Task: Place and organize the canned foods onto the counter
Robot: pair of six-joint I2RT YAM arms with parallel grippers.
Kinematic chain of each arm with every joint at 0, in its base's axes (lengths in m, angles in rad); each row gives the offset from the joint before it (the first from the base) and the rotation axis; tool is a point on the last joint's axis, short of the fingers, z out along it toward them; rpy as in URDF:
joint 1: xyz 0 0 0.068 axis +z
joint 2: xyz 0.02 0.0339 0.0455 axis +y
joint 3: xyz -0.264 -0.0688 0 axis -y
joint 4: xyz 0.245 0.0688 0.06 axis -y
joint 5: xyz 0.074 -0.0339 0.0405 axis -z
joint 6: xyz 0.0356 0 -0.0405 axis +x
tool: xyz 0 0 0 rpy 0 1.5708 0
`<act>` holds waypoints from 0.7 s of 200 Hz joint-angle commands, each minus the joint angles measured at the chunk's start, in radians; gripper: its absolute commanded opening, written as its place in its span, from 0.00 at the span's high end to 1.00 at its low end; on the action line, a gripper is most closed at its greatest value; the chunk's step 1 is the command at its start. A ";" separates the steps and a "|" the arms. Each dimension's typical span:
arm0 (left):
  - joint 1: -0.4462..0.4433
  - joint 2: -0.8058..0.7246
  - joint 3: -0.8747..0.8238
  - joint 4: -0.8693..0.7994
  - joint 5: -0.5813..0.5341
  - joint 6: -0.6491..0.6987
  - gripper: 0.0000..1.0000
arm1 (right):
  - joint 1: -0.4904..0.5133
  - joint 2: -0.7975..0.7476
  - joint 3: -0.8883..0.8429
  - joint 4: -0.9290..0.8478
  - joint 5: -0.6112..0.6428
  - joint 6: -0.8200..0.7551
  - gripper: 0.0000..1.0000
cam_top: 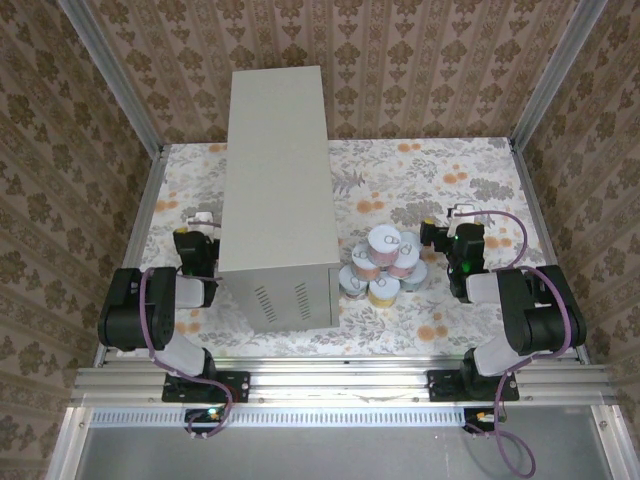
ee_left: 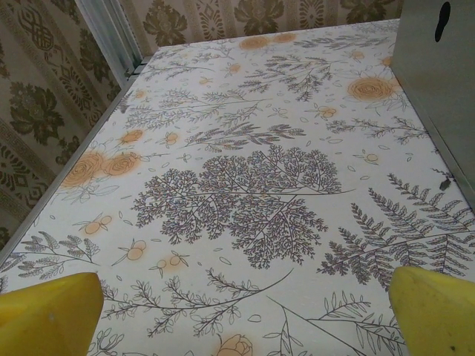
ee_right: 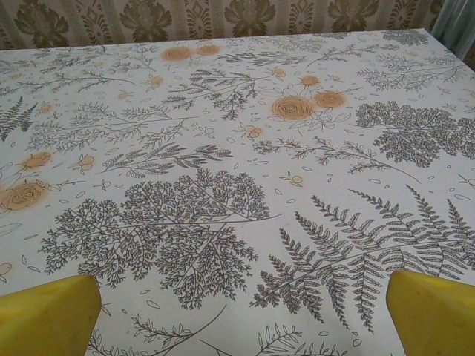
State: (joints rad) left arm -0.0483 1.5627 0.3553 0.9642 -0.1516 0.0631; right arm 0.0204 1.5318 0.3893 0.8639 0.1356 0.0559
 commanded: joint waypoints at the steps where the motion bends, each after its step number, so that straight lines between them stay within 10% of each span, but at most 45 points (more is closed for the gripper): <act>1: 0.005 -0.005 0.027 -0.027 0.028 -0.003 0.00 | 0.005 -0.002 0.010 0.009 0.032 0.005 0.00; 78: 0.012 -0.011 0.028 -0.031 0.041 -0.004 0.00 | 0.006 -0.002 0.010 0.011 0.031 0.005 0.00; 140: -0.019 -0.146 0.123 -0.316 -0.254 -0.076 0.00 | 0.006 -0.002 0.010 0.011 0.032 0.005 0.00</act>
State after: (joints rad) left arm -0.0422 1.4918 0.4088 0.7975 -0.2264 0.0372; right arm 0.0204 1.5318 0.3893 0.8639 0.1360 0.0559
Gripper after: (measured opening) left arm 0.999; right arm 0.999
